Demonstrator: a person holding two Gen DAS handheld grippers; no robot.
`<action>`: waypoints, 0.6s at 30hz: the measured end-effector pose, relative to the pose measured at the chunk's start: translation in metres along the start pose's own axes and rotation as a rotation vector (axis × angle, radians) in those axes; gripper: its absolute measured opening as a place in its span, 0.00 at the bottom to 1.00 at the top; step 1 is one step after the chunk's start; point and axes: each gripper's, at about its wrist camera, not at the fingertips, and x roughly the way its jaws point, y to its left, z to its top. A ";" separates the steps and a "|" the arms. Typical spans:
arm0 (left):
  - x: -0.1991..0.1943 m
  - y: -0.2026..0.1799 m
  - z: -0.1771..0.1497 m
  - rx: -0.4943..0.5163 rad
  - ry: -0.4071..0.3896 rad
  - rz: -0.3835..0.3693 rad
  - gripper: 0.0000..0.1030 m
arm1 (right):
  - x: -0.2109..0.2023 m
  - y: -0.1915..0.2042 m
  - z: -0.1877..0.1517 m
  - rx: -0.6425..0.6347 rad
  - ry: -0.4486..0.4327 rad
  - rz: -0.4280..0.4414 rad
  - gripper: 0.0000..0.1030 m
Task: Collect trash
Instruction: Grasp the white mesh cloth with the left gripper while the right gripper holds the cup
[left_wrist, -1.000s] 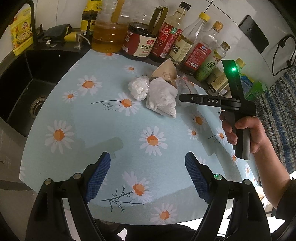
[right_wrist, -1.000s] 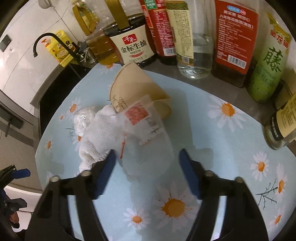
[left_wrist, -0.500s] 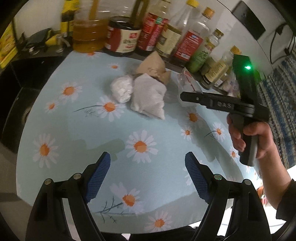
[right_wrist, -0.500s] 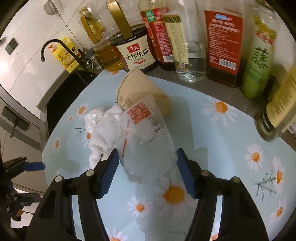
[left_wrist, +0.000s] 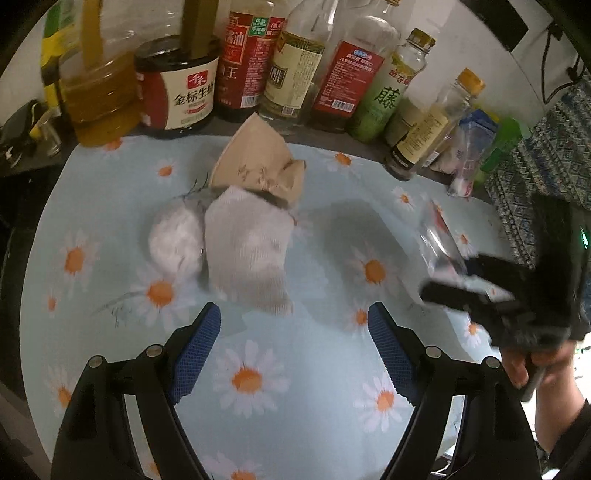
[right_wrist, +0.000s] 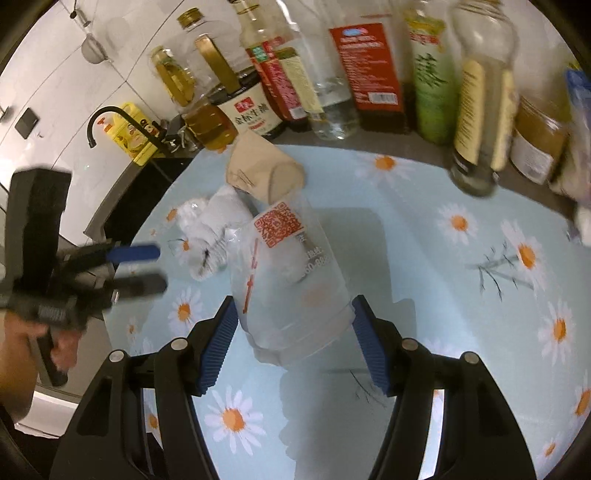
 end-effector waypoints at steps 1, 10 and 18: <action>0.003 0.001 0.003 -0.001 0.004 0.003 0.77 | -0.001 -0.002 -0.003 0.007 -0.001 -0.003 0.61; 0.030 0.018 0.021 -0.042 0.043 0.013 0.73 | -0.012 -0.019 -0.022 0.089 -0.024 0.006 0.61; 0.048 0.027 0.023 -0.061 0.072 0.049 0.49 | -0.014 -0.030 -0.031 0.125 -0.020 0.017 0.61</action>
